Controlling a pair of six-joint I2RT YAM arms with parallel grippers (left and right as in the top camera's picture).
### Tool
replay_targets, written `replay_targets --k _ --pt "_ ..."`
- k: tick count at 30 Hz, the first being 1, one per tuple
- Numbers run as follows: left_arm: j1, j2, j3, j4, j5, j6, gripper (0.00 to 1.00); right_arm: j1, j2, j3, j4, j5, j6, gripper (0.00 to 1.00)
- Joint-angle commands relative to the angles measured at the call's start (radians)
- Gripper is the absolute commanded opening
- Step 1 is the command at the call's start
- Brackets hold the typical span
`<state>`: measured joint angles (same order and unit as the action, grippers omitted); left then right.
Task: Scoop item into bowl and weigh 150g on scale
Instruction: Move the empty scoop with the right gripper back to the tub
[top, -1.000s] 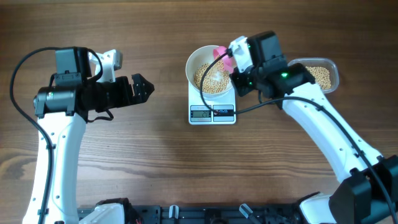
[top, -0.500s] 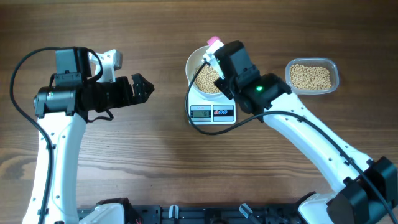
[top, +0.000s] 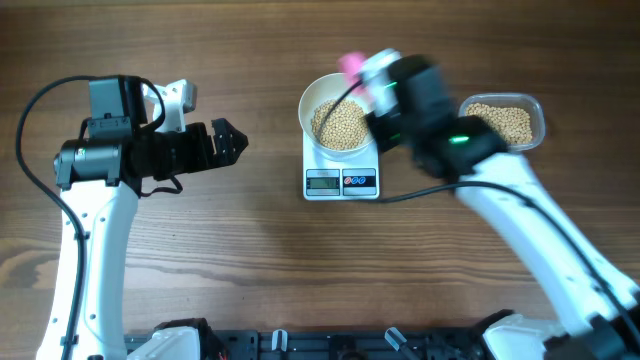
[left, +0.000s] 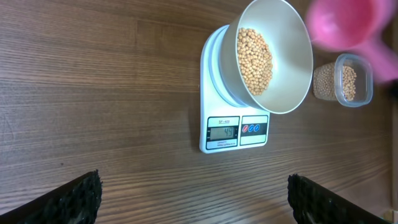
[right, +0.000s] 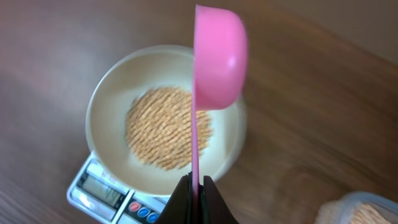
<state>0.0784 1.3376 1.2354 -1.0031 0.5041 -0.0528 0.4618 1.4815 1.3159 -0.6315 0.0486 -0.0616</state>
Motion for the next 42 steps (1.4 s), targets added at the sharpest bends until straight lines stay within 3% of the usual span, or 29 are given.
replay_targets --k 1,5,11,20,28,42 --pt "-0.003 -0.002 0.019 0.0 0.019 0.02 1.0 -0.234 -0.123 0.044 -0.019 -0.202 0.064 0.04" --pt "-0.003 -0.002 0.019 0.0 0.019 0.02 1.0 -0.534 -0.14 0.043 -0.147 -0.238 0.038 0.04" --pt "-0.003 -0.002 0.019 0.0 0.019 0.02 1.0 -0.72 -0.076 0.024 -0.282 -0.177 -0.1 0.04" --pt "-0.003 -0.002 0.019 0.0 0.019 0.02 1.0 -0.711 0.098 -0.002 -0.294 -0.025 -0.117 0.04" --pt "-0.003 -0.002 0.019 0.0 0.018 0.02 1.0 -0.674 0.116 -0.002 -0.289 0.084 -0.088 0.04" --pt "-0.003 -0.002 0.019 0.0 0.019 0.02 1.0 -0.661 0.117 -0.002 -0.305 0.018 -0.069 0.04"
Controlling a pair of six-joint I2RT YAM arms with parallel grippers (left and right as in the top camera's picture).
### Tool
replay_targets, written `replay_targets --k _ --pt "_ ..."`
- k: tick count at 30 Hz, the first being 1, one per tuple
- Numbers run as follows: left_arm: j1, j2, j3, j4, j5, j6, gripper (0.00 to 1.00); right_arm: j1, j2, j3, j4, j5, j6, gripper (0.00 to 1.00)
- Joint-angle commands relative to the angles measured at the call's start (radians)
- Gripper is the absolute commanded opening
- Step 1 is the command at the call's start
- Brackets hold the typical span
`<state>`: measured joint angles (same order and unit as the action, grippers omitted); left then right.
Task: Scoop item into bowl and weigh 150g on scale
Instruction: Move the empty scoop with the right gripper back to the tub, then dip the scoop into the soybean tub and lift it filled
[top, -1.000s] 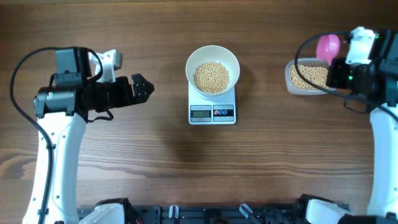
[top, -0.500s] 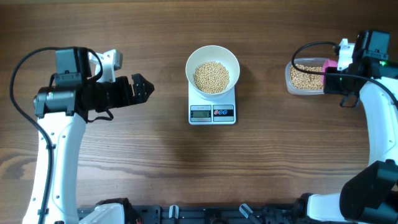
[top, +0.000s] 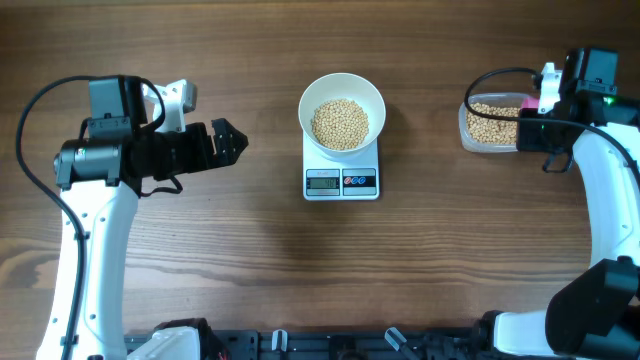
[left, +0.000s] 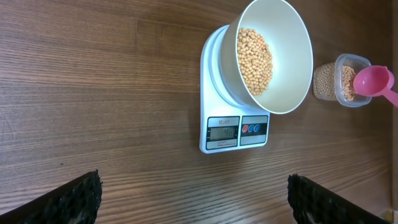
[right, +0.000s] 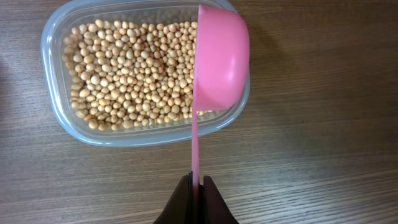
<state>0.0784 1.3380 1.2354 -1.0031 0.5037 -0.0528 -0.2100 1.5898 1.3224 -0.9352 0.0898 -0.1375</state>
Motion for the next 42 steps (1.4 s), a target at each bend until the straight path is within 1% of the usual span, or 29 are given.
replay_targets --k 1,6,13,23,30,34,36,41,42 --pt "-0.003 -0.003 0.019 0.0 0.019 0.02 1.0 0.011 0.008 -0.008 -0.001 -0.023 0.006 0.04" --pt "-0.003 -0.003 0.019 0.0 0.019 0.02 1.0 0.011 0.008 -0.008 -0.002 -0.023 0.036 0.05" --pt "-0.003 -0.003 0.019 0.0 0.019 0.02 1.0 0.013 0.031 -0.008 -0.008 -0.023 0.036 0.04" --pt "-0.003 -0.003 0.019 0.0 0.019 0.02 1.0 0.112 0.071 -0.008 -0.013 -0.001 0.034 0.04" --pt "-0.003 -0.003 0.019 0.0 0.019 0.02 1.0 0.125 0.1 -0.008 -0.02 -0.016 0.033 0.04" --pt "-0.003 -0.003 0.019 0.0 0.019 0.02 1.0 0.125 0.115 -0.008 -0.023 0.046 0.035 0.04" --pt "-0.003 -0.003 0.019 0.0 0.019 0.02 1.0 0.125 0.115 -0.008 -0.026 0.044 0.033 0.04" --pt "-0.003 -0.003 0.019 0.0 0.019 0.02 1.0 0.125 0.115 -0.008 -0.046 -0.091 0.031 0.04" --pt "-0.003 -0.003 0.019 0.0 0.019 0.02 1.0 0.125 0.115 -0.008 -0.045 -0.158 0.032 0.04"
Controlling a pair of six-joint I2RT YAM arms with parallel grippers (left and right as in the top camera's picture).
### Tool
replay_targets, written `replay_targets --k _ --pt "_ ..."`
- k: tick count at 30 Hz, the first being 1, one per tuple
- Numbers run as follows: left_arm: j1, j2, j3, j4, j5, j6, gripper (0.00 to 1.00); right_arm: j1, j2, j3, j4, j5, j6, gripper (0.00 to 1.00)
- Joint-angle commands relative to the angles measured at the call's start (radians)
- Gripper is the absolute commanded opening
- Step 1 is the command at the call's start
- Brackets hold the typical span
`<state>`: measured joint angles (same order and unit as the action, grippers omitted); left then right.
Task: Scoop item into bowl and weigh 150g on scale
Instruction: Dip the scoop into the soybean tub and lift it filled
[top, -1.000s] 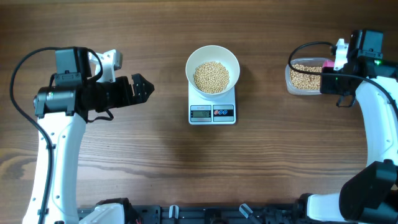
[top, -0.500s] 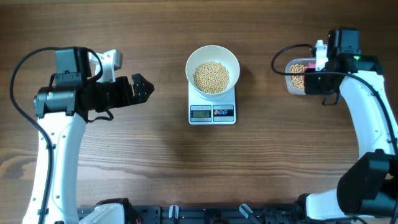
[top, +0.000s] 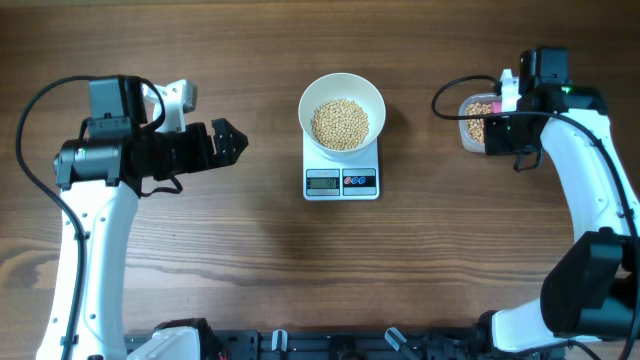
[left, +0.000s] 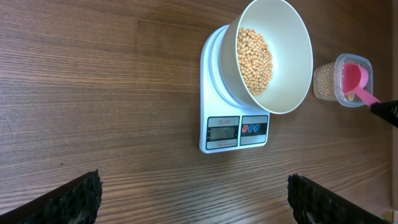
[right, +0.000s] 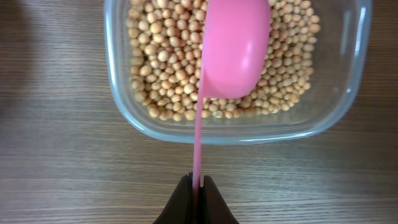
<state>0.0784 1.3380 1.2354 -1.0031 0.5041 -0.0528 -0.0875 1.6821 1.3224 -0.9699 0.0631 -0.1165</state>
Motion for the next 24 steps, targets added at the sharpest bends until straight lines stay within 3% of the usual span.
replay_targets --k 1,8,24 --pt "-0.003 -0.003 0.019 0.0 0.019 0.02 1.0 0.002 0.023 -0.008 -0.011 -0.161 0.011 0.04" --pt "-0.003 -0.003 0.019 0.0 0.019 0.02 1.0 -0.011 0.023 -0.008 -0.007 -0.259 0.011 0.04" --pt "-0.003 -0.003 0.019 0.0 0.019 0.02 1.0 -0.239 0.027 -0.01 -0.032 -0.538 -0.07 0.04"
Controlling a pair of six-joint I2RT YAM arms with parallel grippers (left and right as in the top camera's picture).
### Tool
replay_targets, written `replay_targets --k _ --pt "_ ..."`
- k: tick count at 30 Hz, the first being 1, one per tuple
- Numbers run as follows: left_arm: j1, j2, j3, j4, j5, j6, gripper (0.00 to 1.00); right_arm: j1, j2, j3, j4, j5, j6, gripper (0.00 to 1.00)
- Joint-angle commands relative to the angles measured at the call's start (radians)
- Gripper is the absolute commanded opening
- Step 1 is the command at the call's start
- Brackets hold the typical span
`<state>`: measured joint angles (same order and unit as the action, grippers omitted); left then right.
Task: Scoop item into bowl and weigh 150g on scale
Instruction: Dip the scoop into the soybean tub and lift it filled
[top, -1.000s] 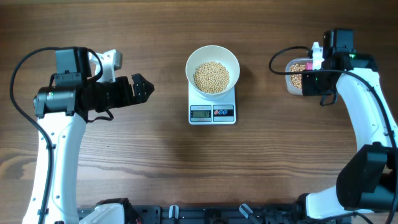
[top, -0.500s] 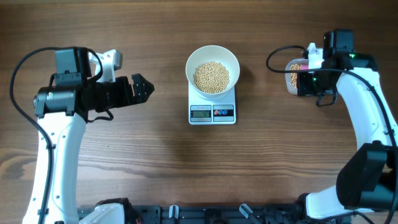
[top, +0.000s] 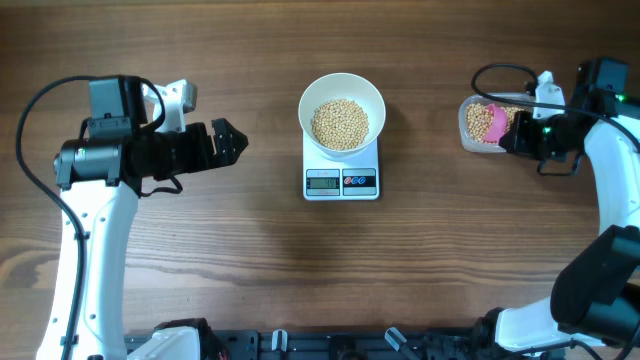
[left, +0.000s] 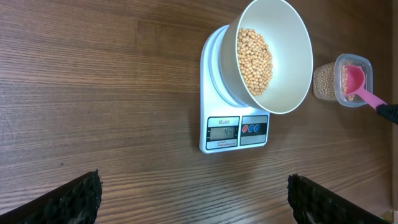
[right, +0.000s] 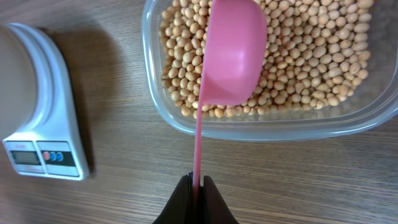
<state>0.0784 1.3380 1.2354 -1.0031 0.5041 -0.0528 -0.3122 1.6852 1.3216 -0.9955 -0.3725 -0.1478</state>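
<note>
A white bowl (top: 342, 112) holding soybeans sits on the white digital scale (top: 341, 180) at the table's middle. At the right stands a clear plastic tub (top: 484, 124) of soybeans. My right gripper (right: 198, 182) is shut on the handle of a pink scoop (right: 233, 50), whose cup is down among the beans in the tub (right: 273, 121). The scoop (top: 498, 128) shows pink in the overhead view. My left gripper (left: 193, 196) stands open over bare wood, left of the scale (left: 233, 127).
The right arm (top: 600, 140) and its cable reach in from the right edge. The left arm (top: 110, 160) stands at the left. Bare wooden table lies in front of the scale.
My right gripper has shifted right and turned, so the scale's edge now shows in its wrist view. The scoop stays in the tub of beans. The left arm has not moved.
The right gripper held the pink scoop tipped over the bowl on the scale. Then it was at the tub on the right, scoop beside the beans. Then the scoop's cup lay in the beans, where it still is now.
</note>
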Motion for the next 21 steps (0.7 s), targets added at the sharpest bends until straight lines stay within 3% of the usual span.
replay_targets --k 1,21 --pt "-0.003 -0.003 0.019 0.0 0.019 0.02 1.0 -0.023 0.027 -0.009 -0.008 -0.113 -0.04 0.04" --pt "-0.003 -0.003 0.019 0.0 0.019 0.02 1.0 -0.155 0.059 -0.074 0.015 -0.361 -0.05 0.04"
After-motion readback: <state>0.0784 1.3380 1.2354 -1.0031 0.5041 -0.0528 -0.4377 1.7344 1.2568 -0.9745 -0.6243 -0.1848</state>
